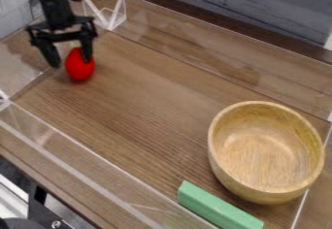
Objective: Move the red object to the right side of the table
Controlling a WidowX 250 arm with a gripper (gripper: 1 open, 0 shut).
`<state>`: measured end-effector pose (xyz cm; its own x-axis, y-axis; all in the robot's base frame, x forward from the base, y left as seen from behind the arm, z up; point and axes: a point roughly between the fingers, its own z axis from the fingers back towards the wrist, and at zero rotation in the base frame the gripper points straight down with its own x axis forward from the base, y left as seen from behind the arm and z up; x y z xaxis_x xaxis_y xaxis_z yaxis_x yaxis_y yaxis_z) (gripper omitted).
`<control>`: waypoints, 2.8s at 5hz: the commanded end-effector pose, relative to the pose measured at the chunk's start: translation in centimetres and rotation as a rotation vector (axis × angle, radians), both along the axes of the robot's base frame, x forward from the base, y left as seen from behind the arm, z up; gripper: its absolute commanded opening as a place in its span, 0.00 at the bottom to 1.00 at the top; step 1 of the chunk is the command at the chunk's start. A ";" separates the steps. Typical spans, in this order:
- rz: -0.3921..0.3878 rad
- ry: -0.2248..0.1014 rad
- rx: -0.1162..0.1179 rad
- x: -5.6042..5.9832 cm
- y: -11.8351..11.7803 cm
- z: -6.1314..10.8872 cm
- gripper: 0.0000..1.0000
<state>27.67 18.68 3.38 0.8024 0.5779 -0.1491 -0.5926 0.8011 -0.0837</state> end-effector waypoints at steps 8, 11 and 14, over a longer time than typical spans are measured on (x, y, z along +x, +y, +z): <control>0.105 0.025 -0.046 -1.0 2.8 1.2 1.00; -0.054 -0.013 -0.068 2.8 0.4 5.3 0.00; -0.244 -0.052 -0.119 4.1 -4.5 7.9 0.00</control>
